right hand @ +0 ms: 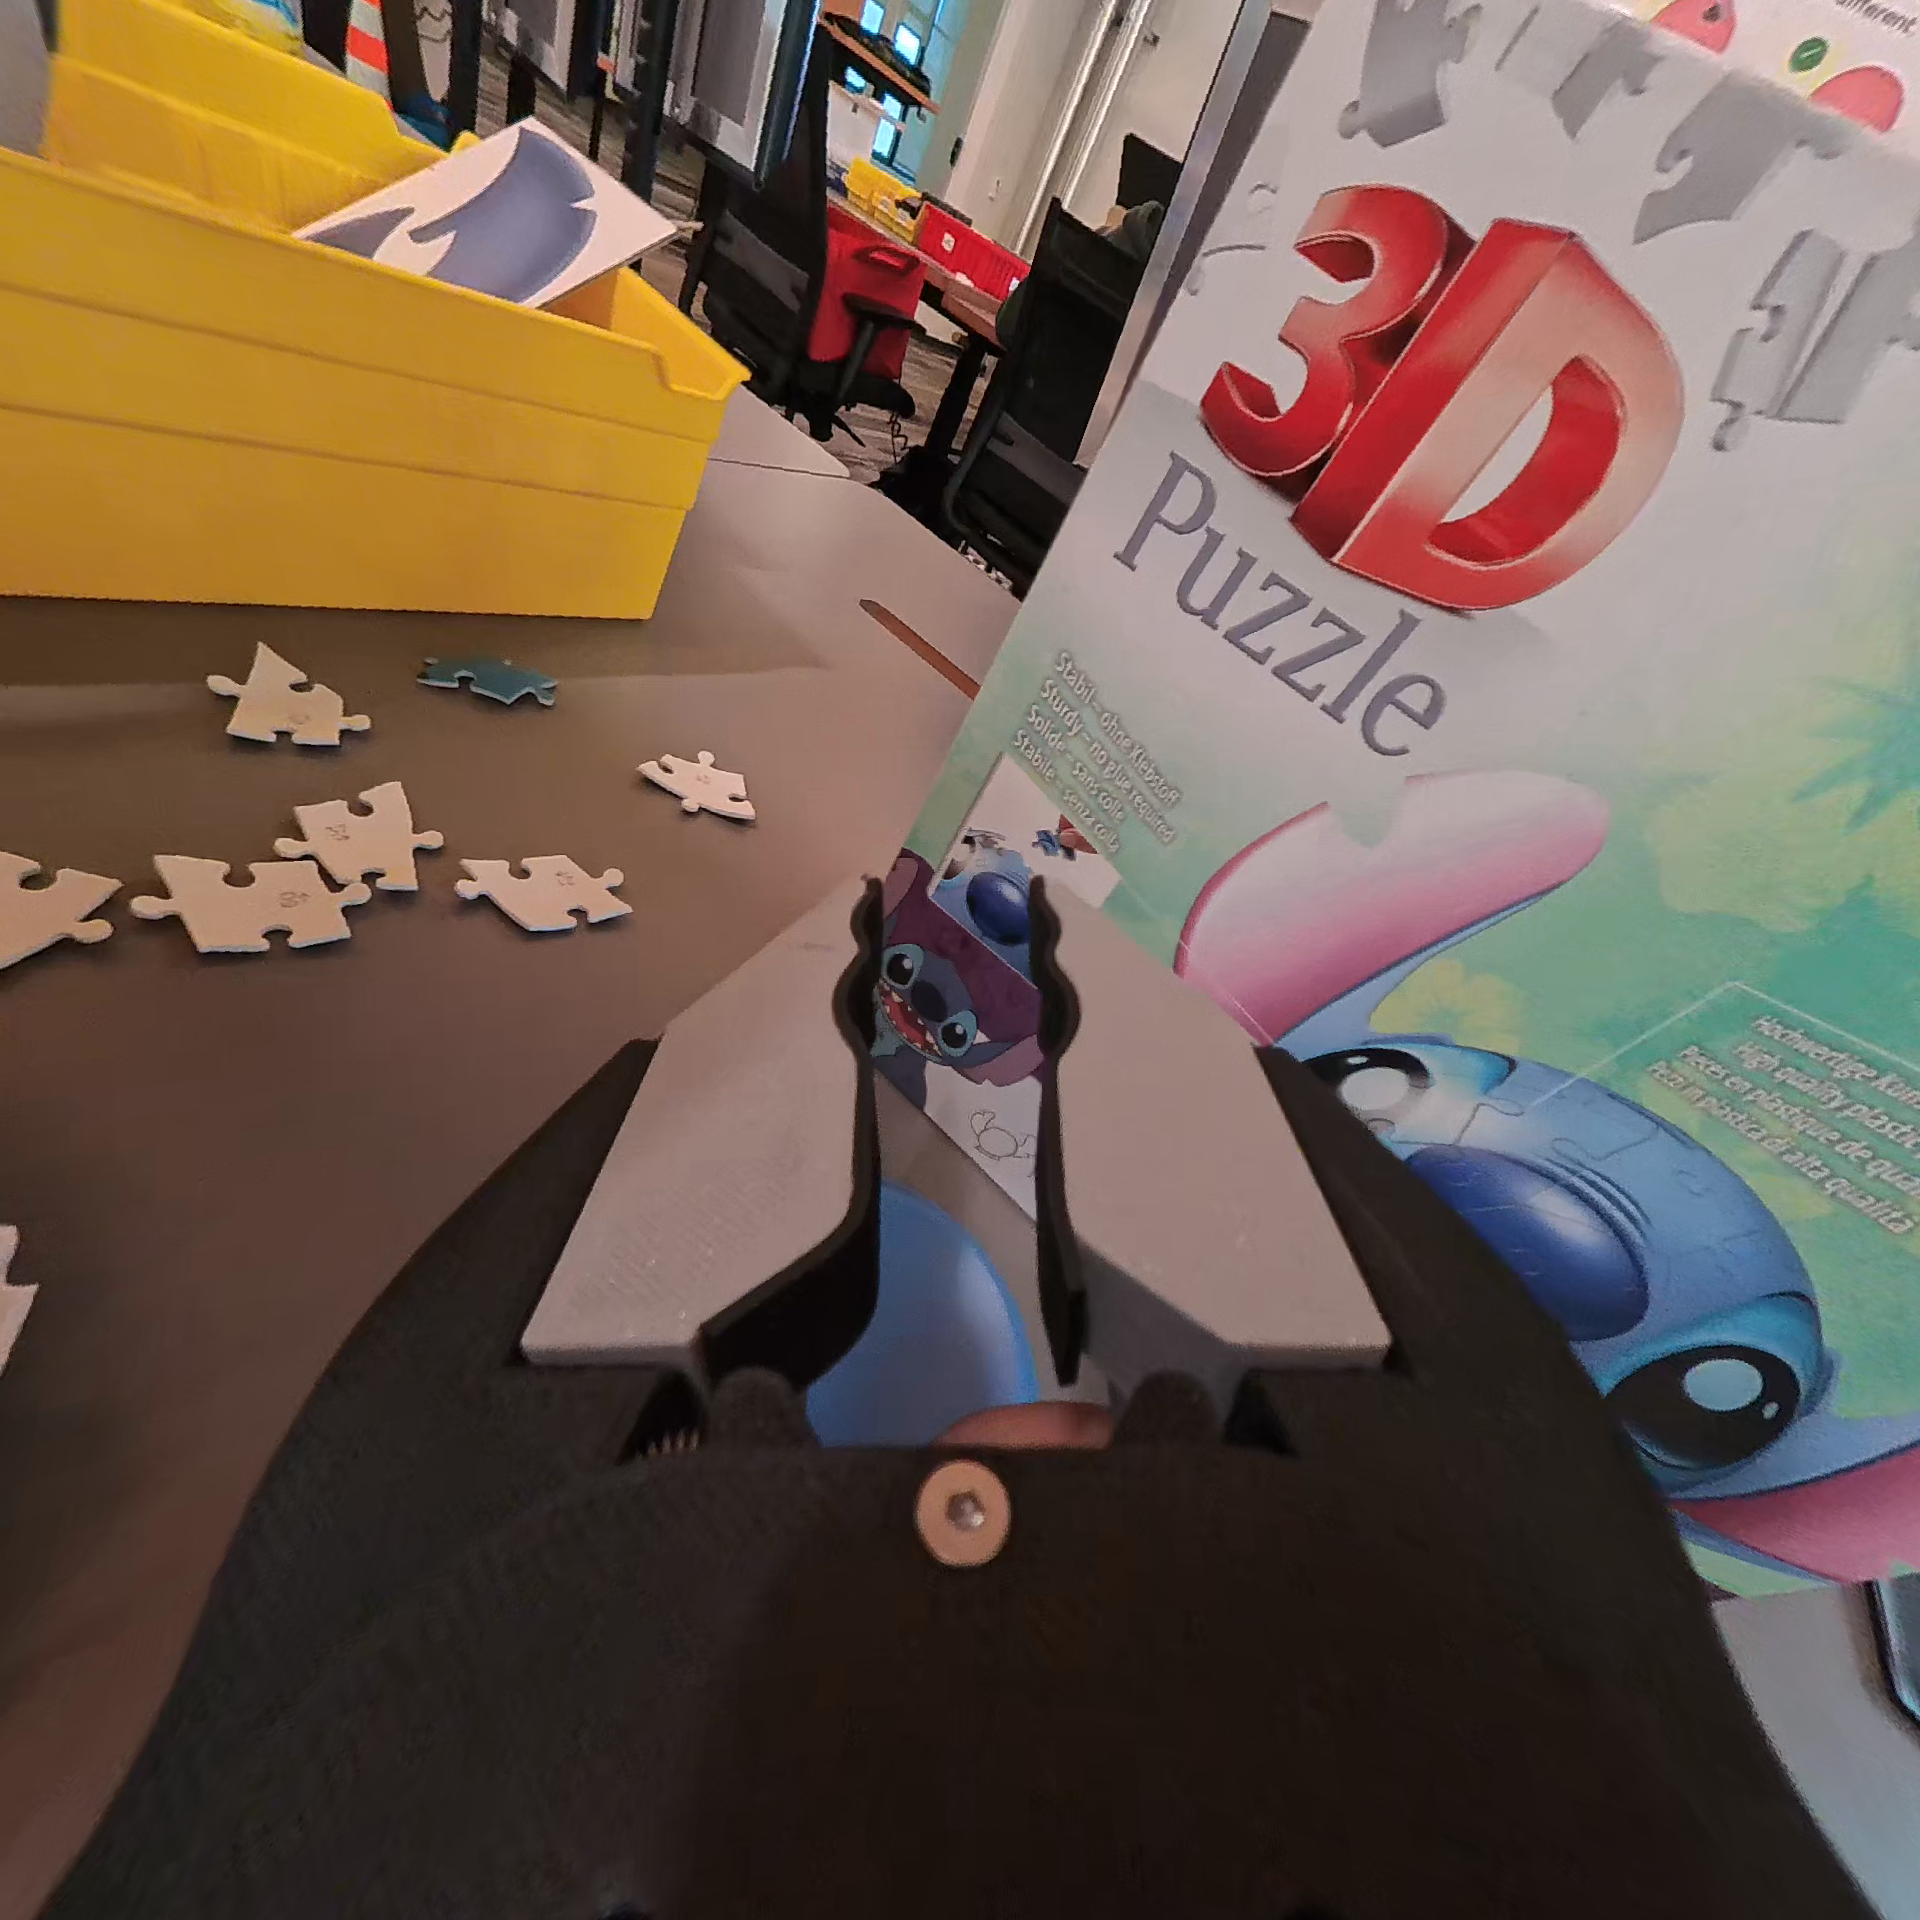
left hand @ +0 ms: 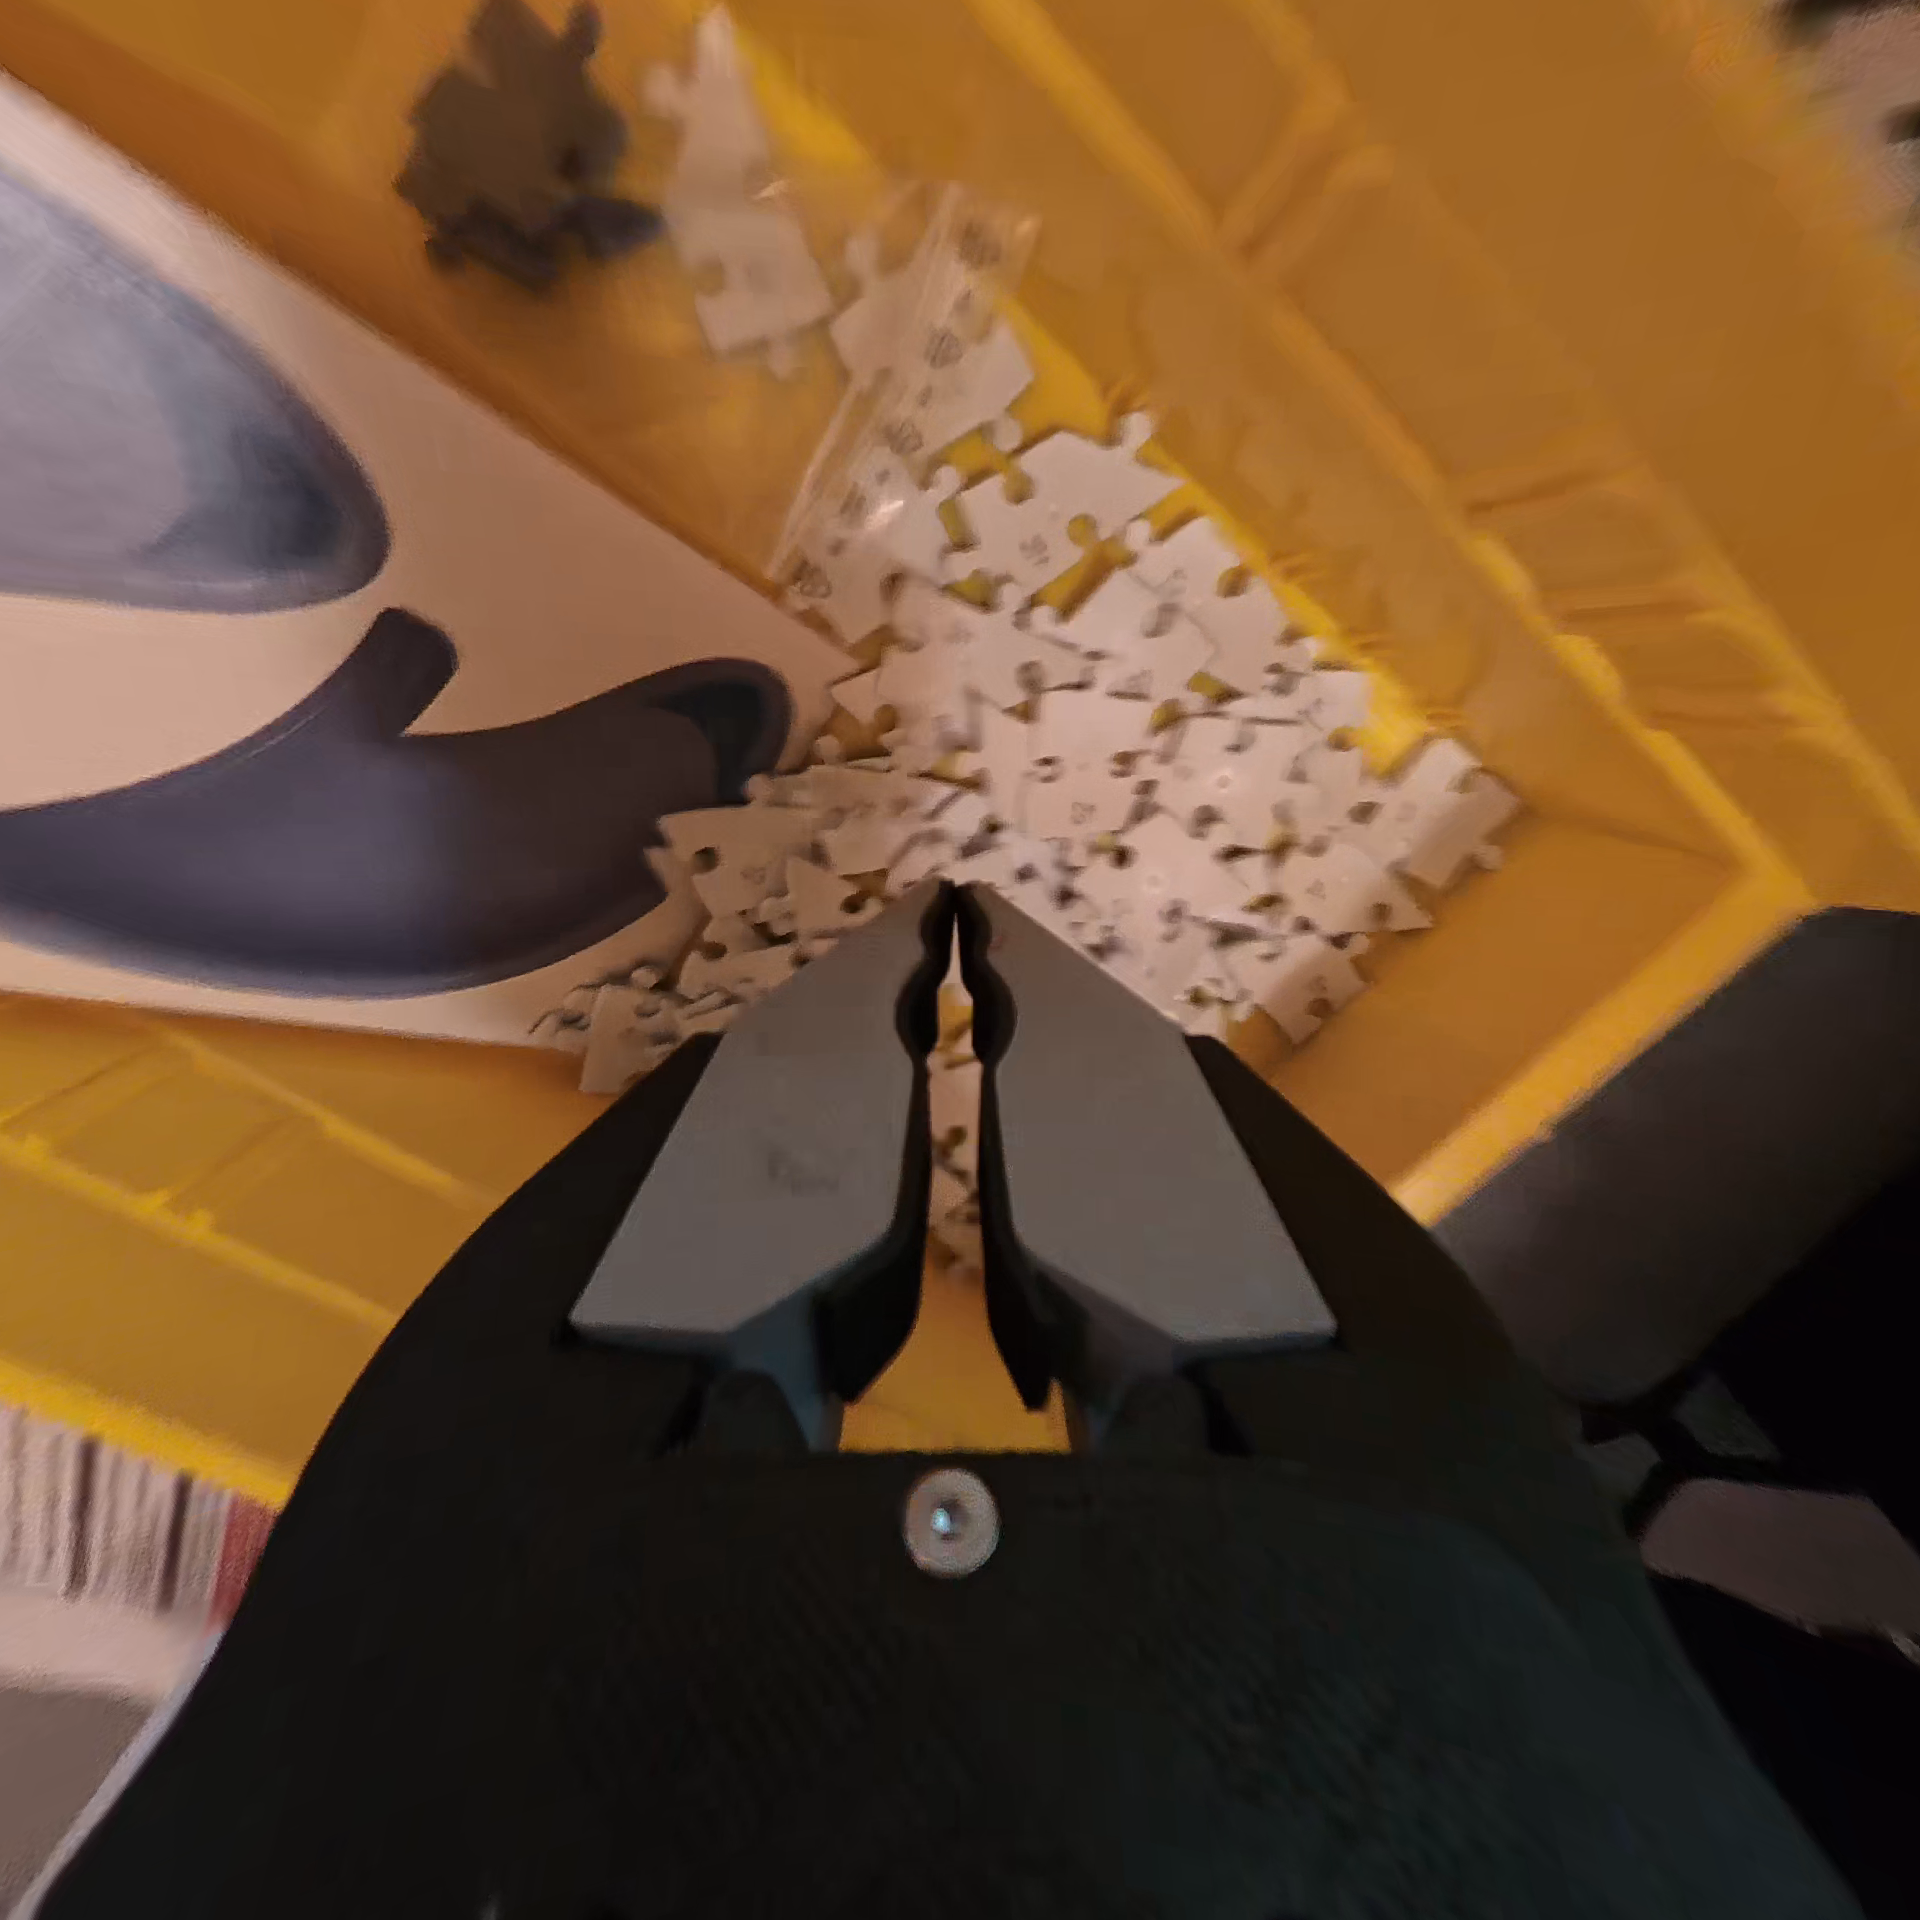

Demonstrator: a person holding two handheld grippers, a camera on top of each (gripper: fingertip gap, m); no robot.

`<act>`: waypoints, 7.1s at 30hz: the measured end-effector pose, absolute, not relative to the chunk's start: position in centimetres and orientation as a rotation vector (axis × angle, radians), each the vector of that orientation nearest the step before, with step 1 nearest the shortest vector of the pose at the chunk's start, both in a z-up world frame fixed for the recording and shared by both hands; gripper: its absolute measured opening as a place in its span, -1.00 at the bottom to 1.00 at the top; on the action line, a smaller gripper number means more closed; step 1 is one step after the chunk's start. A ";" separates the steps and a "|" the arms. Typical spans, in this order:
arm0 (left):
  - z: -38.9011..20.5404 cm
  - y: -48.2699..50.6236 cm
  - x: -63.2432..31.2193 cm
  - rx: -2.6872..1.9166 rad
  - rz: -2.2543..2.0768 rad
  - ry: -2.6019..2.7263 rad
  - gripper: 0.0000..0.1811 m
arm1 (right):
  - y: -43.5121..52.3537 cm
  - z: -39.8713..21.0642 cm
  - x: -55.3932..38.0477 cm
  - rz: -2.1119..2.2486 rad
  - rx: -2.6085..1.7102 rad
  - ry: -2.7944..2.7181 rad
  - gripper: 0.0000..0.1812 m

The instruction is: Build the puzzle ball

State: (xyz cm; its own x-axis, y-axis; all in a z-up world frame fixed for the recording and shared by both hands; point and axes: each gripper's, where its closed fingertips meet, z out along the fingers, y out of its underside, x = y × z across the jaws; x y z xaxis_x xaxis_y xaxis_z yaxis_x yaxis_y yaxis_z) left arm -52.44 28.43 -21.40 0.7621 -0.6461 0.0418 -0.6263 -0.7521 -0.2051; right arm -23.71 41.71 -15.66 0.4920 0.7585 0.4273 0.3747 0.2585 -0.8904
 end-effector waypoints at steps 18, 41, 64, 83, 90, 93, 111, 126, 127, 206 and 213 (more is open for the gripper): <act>-23.3 27.0 -52.8 -2.868 -0.197 1.098 -1.00 | 41.8 -16.2 -23.9 0.371 -1.378 -1.107 -0.73; -22.0 27.0 -50.5 -2.772 -0.396 1.112 -1.00 | 42.0 -16.2 -23.8 0.398 -1.389 -1.087 -0.72; -22.5 30.3 -53.0 -2.748 -0.090 0.986 -1.00 | 42.0 -16.3 -23.8 0.414 -1.399 -1.085 -0.73; -23.1 31.6 -52.6 -2.693 -0.033 0.995 -1.00 | 41.9 -16.3 -23.8 0.420 -1.399 -1.085 -0.73; -24.5 27.6 -53.1 -2.874 -0.105 1.096 -1.00 | 41.9 -16.3 -23.7 0.423 -1.398 -1.084 -0.73; -23.0 29.6 -52.4 -2.768 -0.132 1.005 -1.00 | 41.9 -16.3 -23.8 0.424 -1.400 -1.087 -0.73; -24.6 27.8 -52.4 -2.879 -0.170 1.052 -1.00 | 41.9 -16.5 -23.9 0.419 -1.398 -1.096 -0.74; -23.8 30.6 -51.0 -2.690 -0.095 1.101 -1.00 | 41.9 -16.5 -23.9 0.416 -1.398 -1.098 -0.74; -24.3 29.9 -51.3 -2.726 -0.085 1.128 -1.00 | 41.9 -16.5 -23.9 0.419 -1.399 -1.097 -0.74; -24.2 26.1 -50.4 -2.772 -0.292 1.213 -0.98 | 41.9 -16.6 -23.9 0.421 -1.398 -1.101 -0.75; -22.6 25.3 -47.1 -2.655 -0.536 1.271 -0.93 | 42.0 -16.6 -23.9 0.417 -1.398 -1.095 -0.75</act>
